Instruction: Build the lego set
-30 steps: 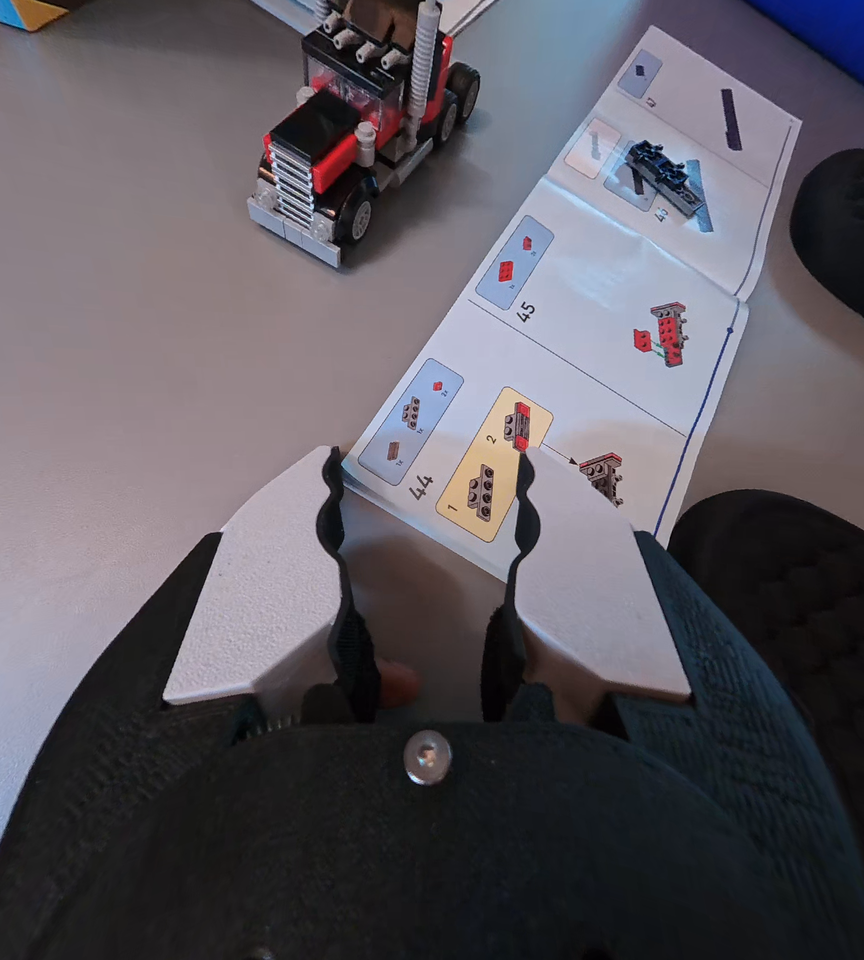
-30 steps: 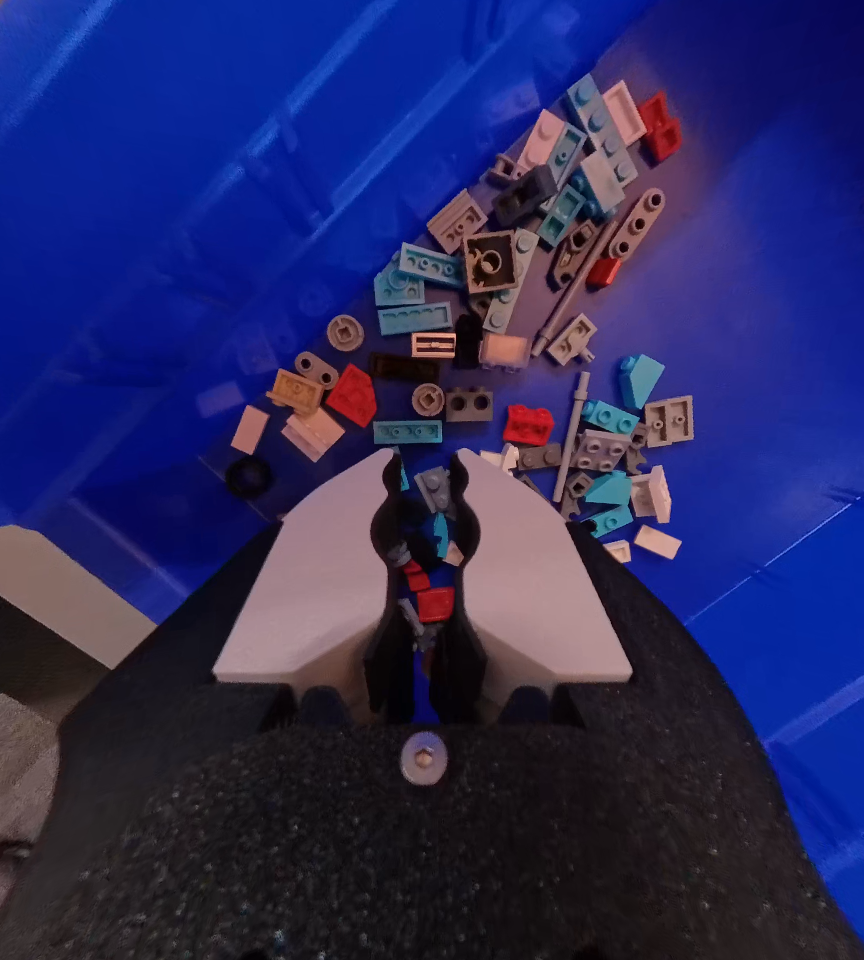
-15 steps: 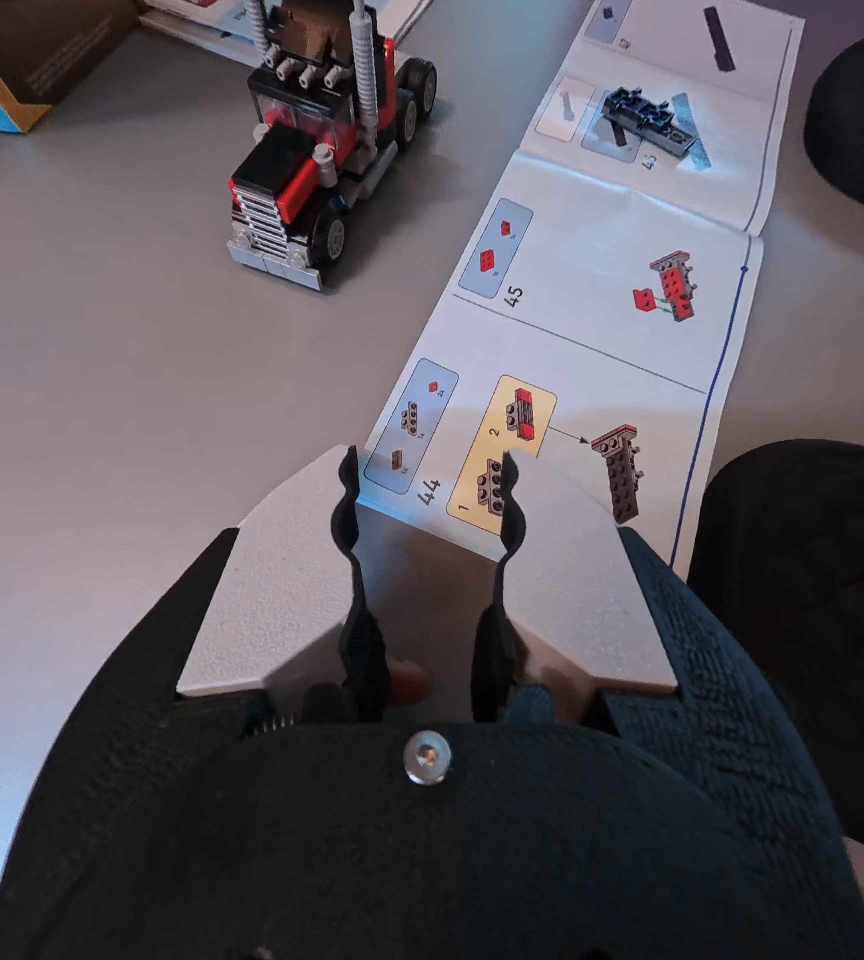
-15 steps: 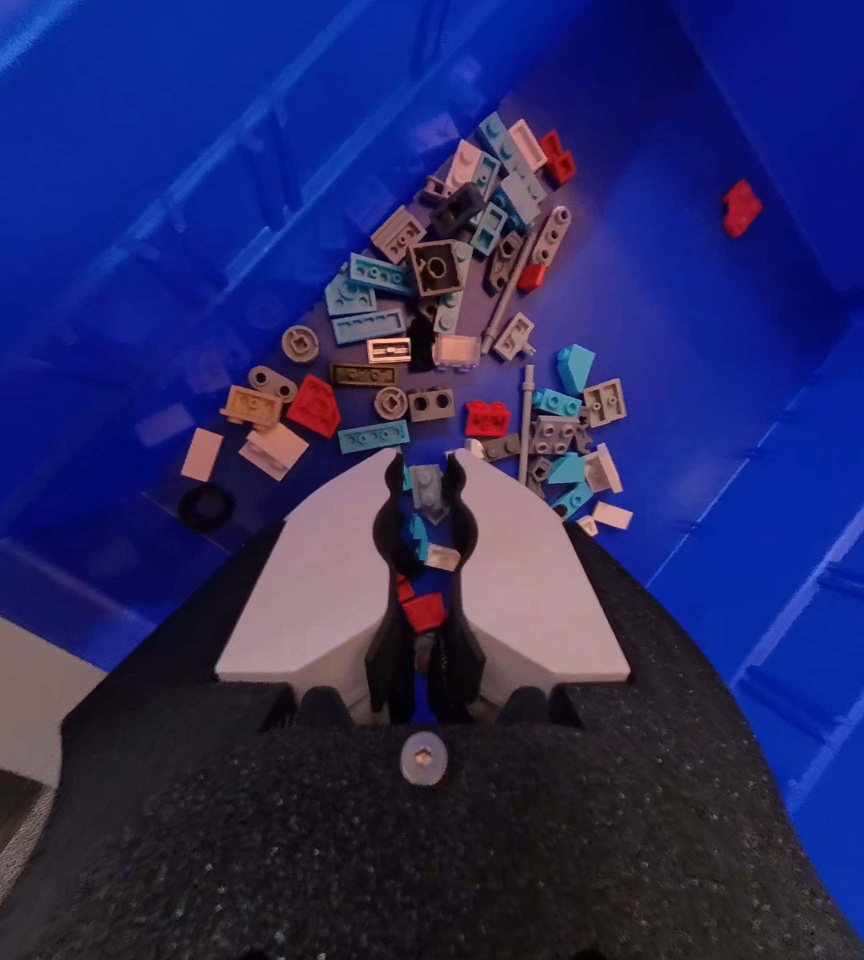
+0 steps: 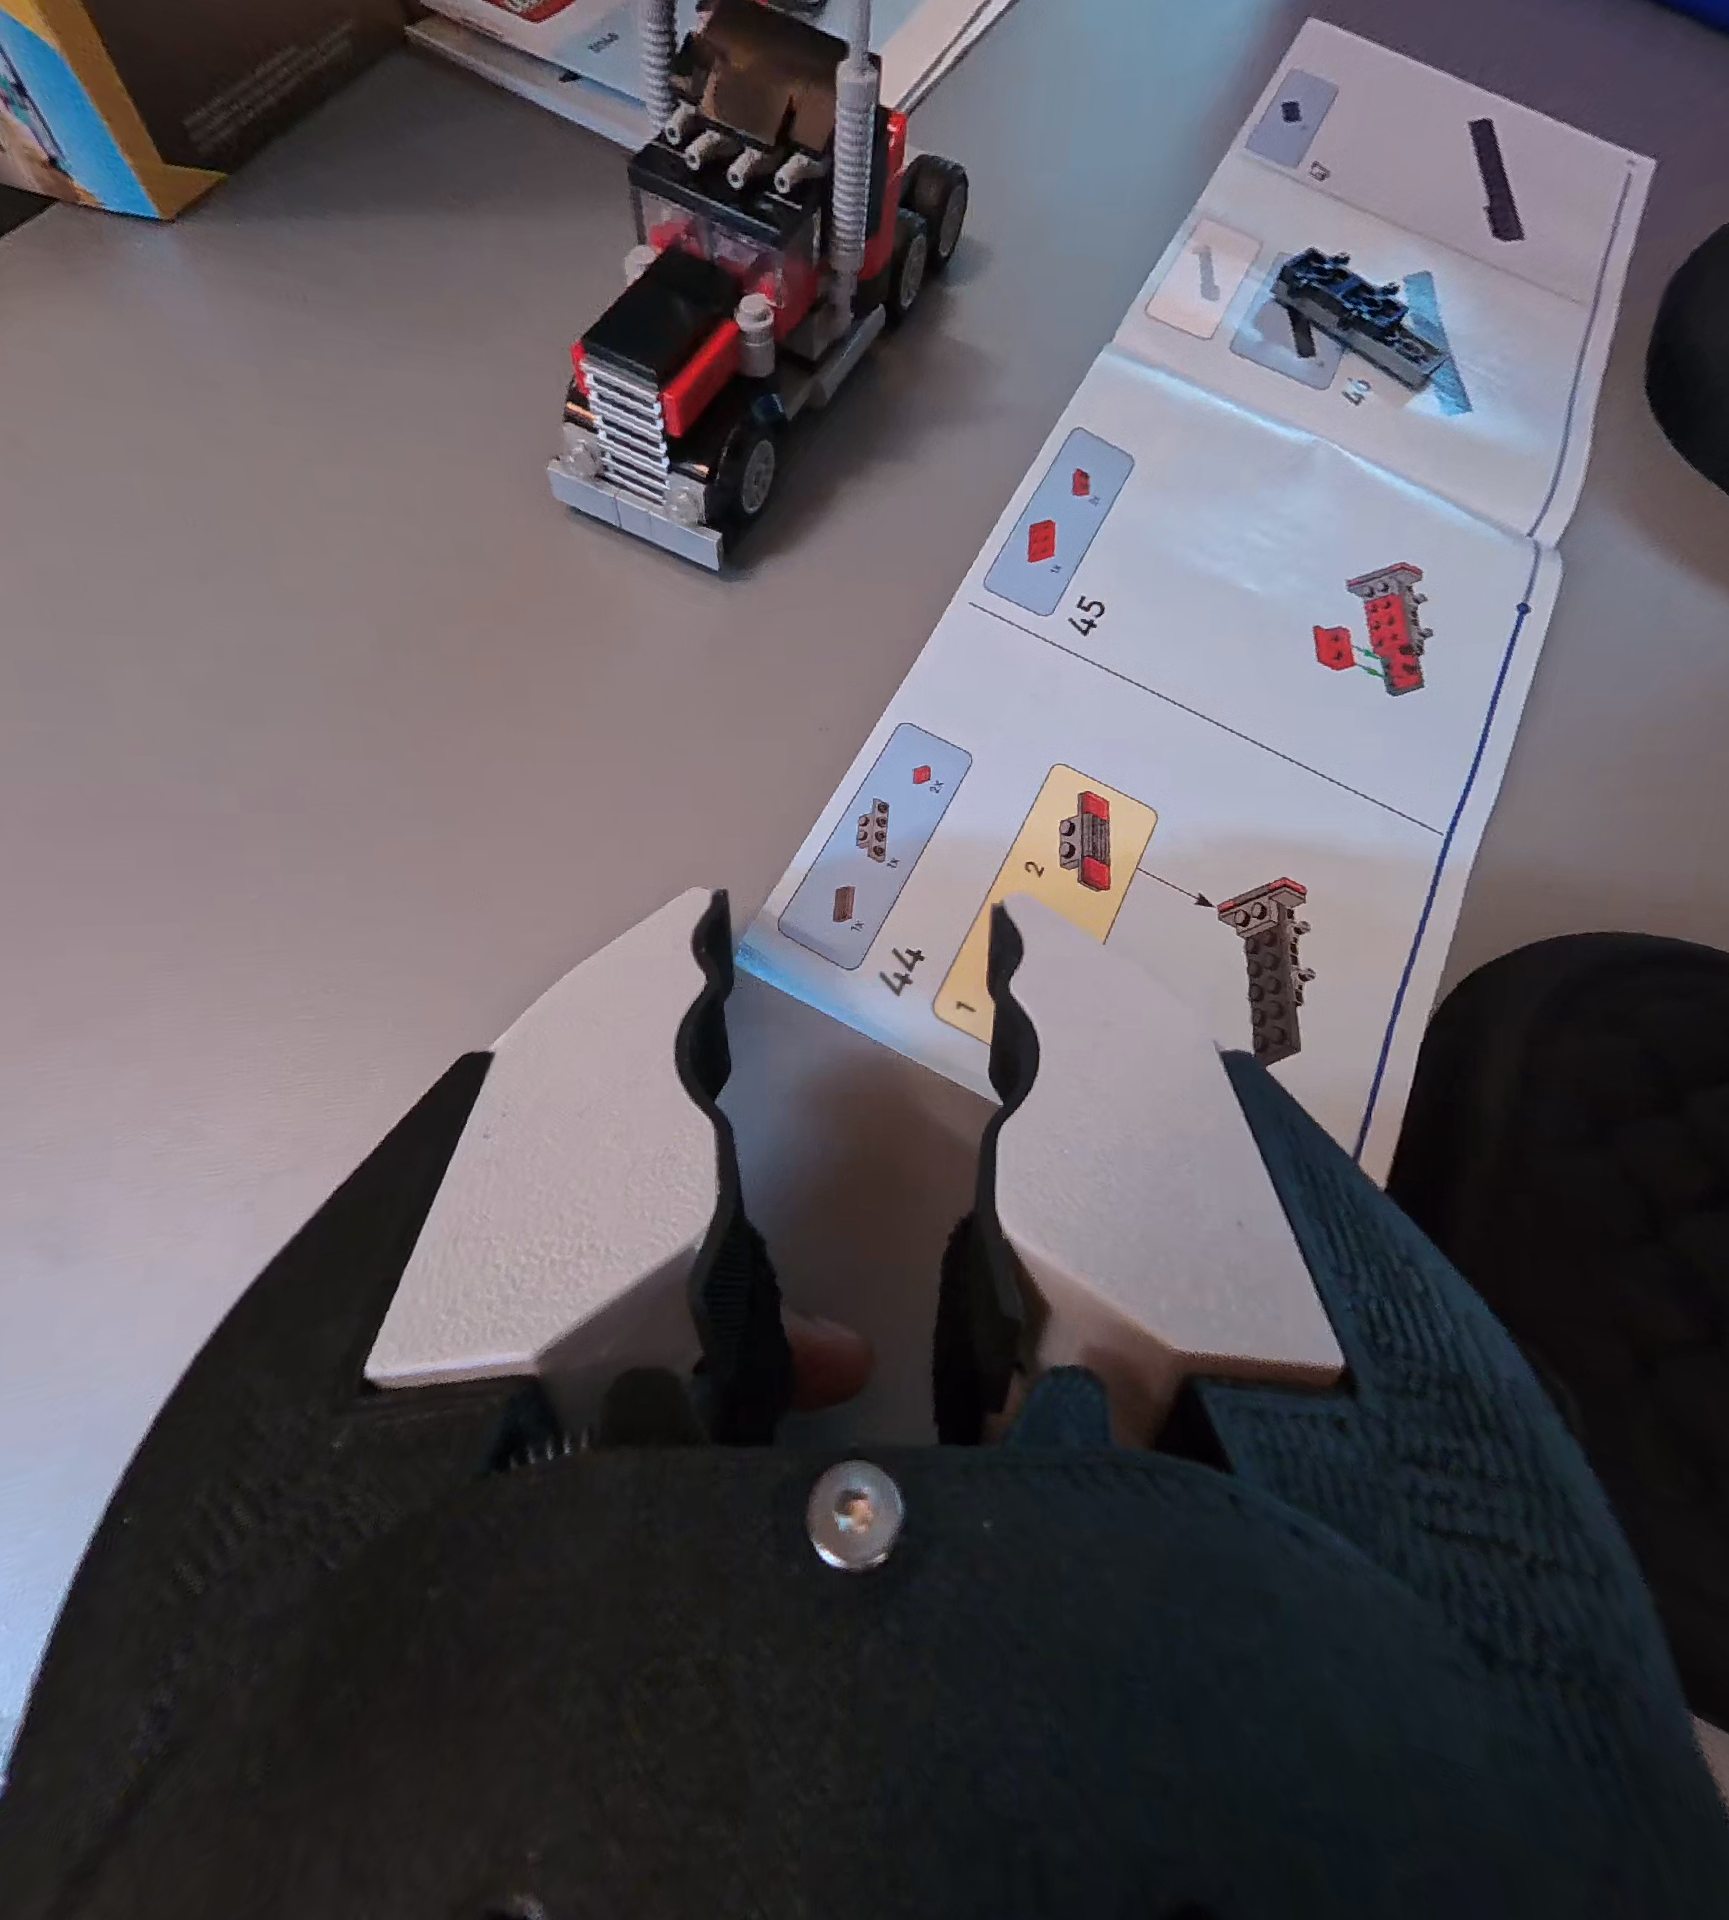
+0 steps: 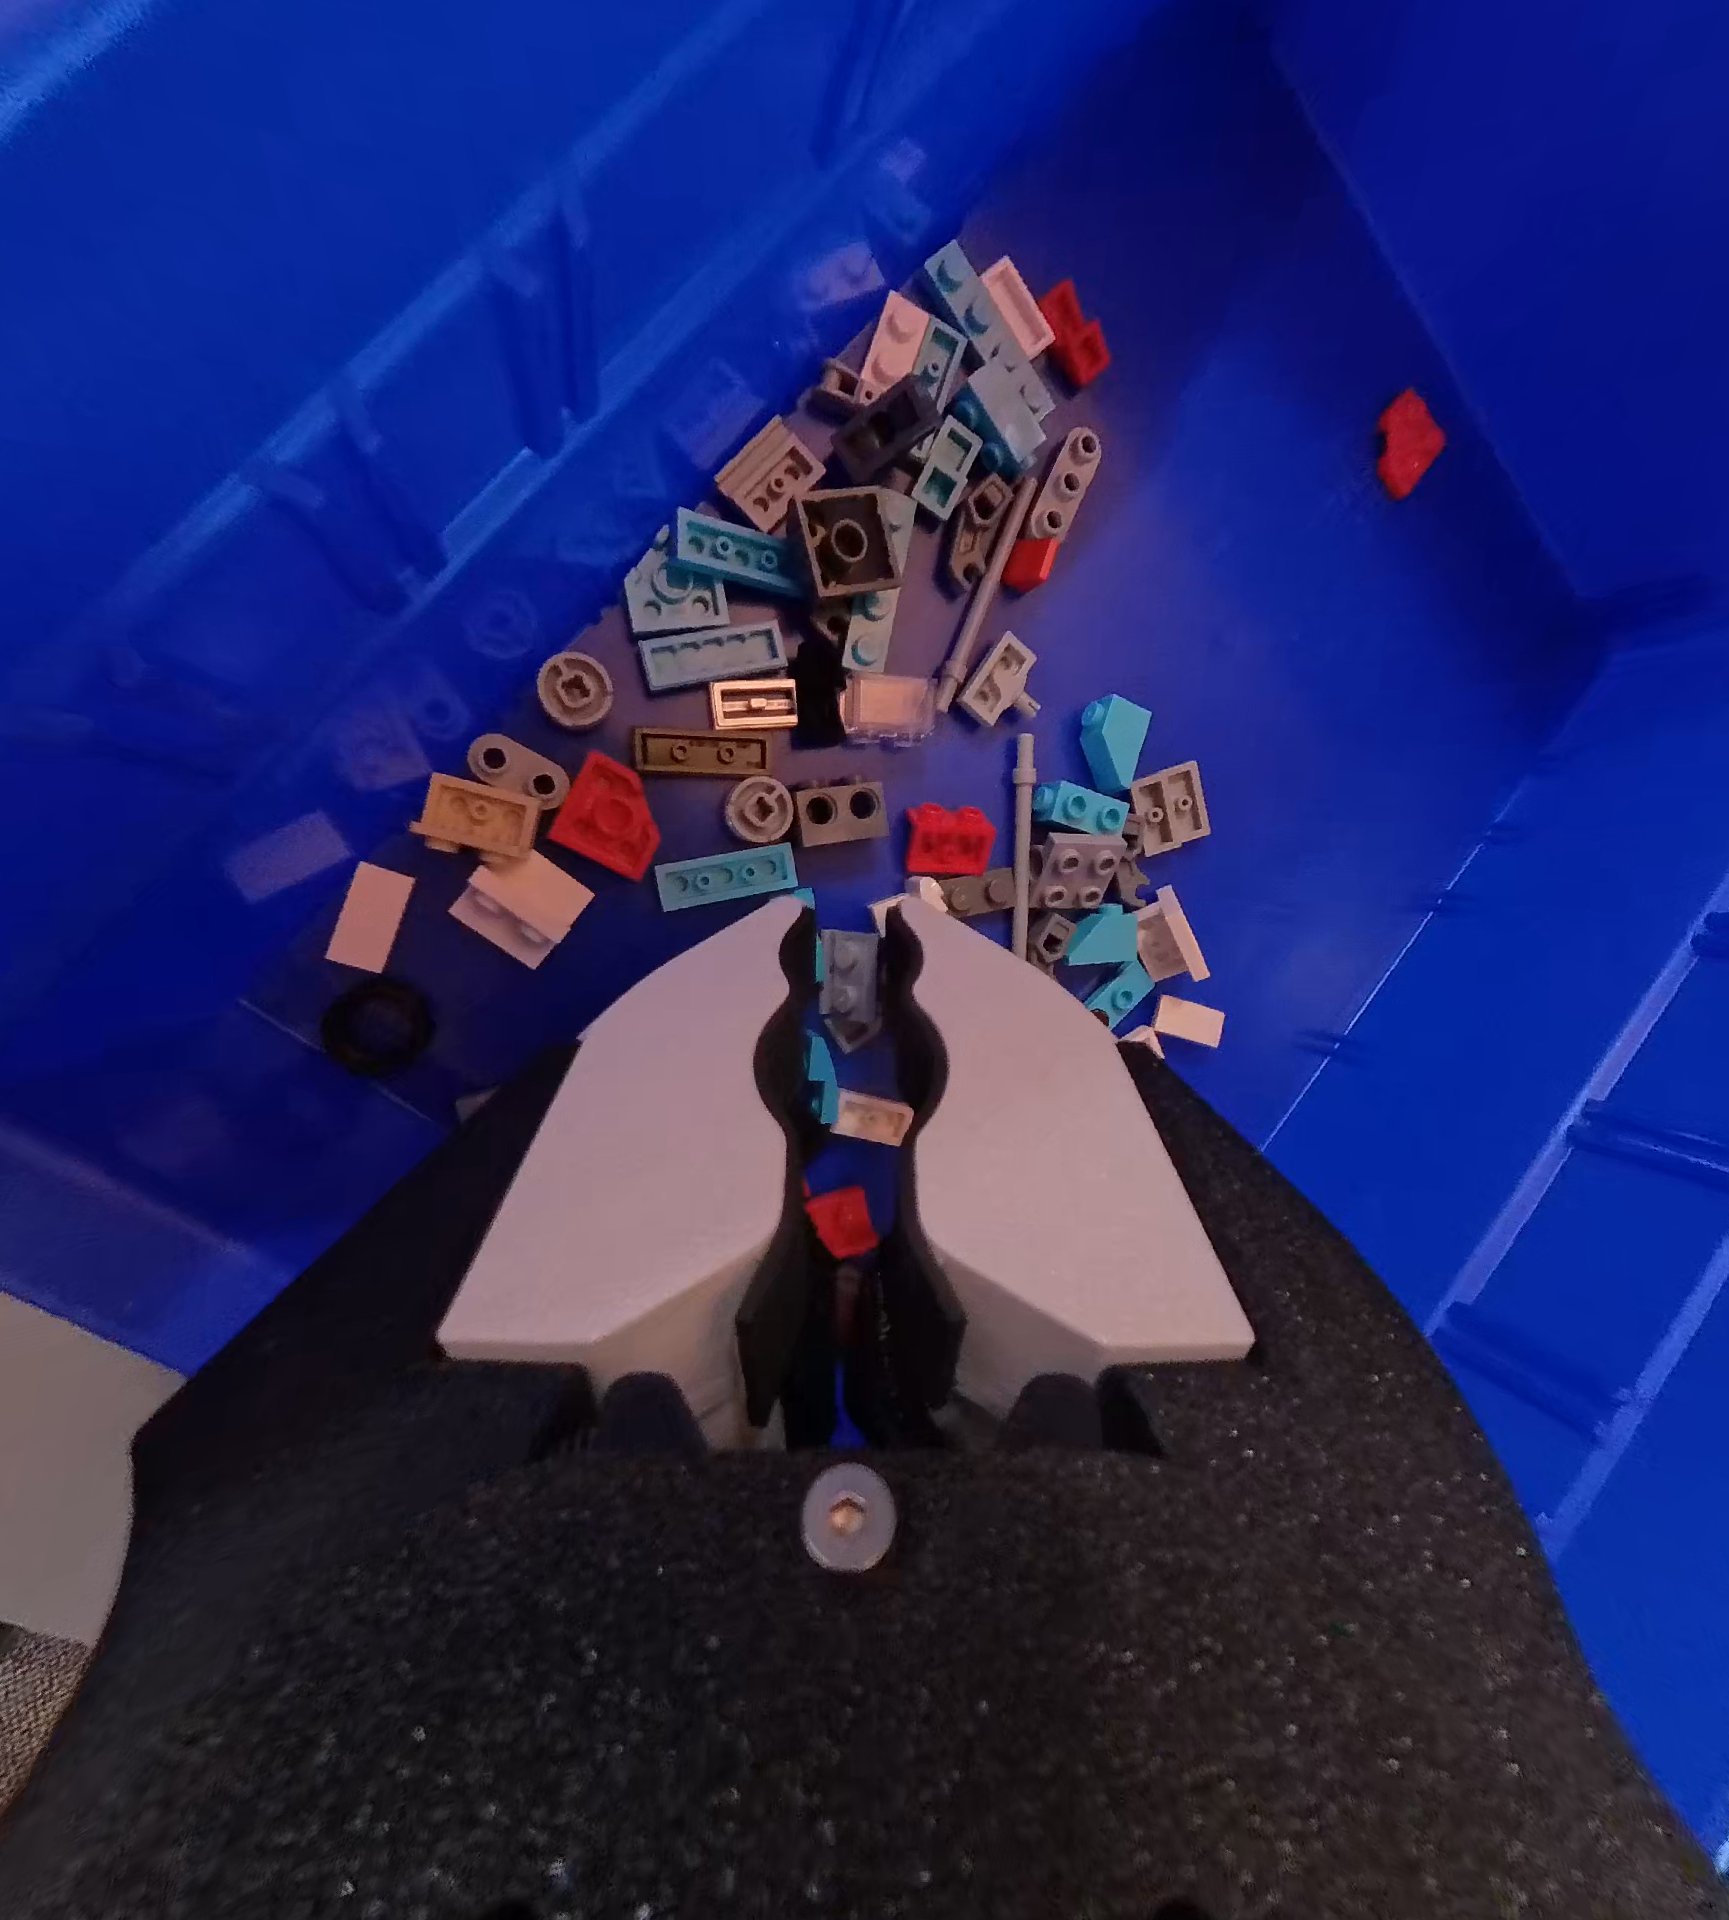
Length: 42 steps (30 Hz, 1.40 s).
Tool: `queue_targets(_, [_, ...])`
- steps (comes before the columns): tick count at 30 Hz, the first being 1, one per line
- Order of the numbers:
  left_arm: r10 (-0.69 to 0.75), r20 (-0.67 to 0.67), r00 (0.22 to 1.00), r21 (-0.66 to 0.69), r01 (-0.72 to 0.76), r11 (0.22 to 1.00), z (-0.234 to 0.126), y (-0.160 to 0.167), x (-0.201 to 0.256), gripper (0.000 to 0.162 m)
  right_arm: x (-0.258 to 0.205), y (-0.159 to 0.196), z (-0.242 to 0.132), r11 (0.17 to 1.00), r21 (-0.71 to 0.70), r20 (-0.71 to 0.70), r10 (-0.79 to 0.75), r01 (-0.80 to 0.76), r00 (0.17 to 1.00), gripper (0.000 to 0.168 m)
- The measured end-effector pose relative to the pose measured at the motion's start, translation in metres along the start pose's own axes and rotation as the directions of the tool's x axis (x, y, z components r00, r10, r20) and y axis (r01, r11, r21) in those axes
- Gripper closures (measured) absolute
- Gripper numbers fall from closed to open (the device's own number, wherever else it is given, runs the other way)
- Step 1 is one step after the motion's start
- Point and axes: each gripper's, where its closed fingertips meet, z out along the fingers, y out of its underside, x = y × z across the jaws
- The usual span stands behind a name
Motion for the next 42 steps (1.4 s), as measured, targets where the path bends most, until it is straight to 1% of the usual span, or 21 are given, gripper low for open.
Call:
queue_targets(4, [-0.015, -0.006, 1.0, -0.045, 0.015, 0.999, 0.002, 0.0066, 0.0004, 0.11, 0.0005, -0.0017, -0.0014, 1.0, 0.019, -0.008, 0.001, -0.001, 1.0, 0.155])
queue_targets(10, [-0.004, -0.015, 1.0, -0.046, 0.003, 0.999, 0.0018, 0.0069, 0.0025, 0.112, 0.001, -0.0038, -0.0029, 0.999, 0.039, -0.023, -0.002, 0.002, 1.0, 0.156])
queue_targets(17, [-0.008, -0.011, 1.0, -0.021, 0.008, 1.0, -0.0004, 0.0042, 0.0014, 0.123, 0.0021, -0.0057, -0.0046, 0.998, 0.06, -0.038, 0.001, 0.002, 0.999, 0.156])
queue_targets(23, [0.003, -0.009, 1.0, -0.013, -0.003, 1.0, -0.0012, 0.0032, 0.0021, 0.128, 0.0032, -0.0066, -0.0053, 0.997, 0.071, -0.053, 0.0, 0.004, 0.999, 0.156])
queue_targets(25, [0.009, -0.003, 1.0, -0.008, -0.009, 1.0, -0.0016, 0.0025, 0.0014, 0.133, 0.0037, -0.0072, -0.0058, 0.997, 0.076, -0.057, 0.003, 0.002, 0.998, 0.156])
queue_targets(30, [0.007, 0.012, 1.0, 0.001, -0.007, 1.0, -0.0024, 0.0016, -0.0013, 0.152, 0.0045, -0.0084, -0.0068, 0.996, 0.09, -0.063, 0.007, -0.001, 0.998, 0.156])
queue_targets(36, [0.01, 0.004, 1.0, 0.005, -0.01, 1.0, -0.0028, 0.0011, -0.0001, 0.157, 0.0052, -0.0091, -0.0074, 0.995, 0.099, -0.071, 0.008, -0.001, 0.997, 0.156])
queue_targets(42, [0.012, -0.003, 1.0, 0.011, -0.012, 1.0, -0.0034, 0.0005, 0.0007, 0.158, 0.0058, -0.0099, -0.0081, 0.994, 0.111, -0.073, 0.011, -0.003, 0.997, 0.156])
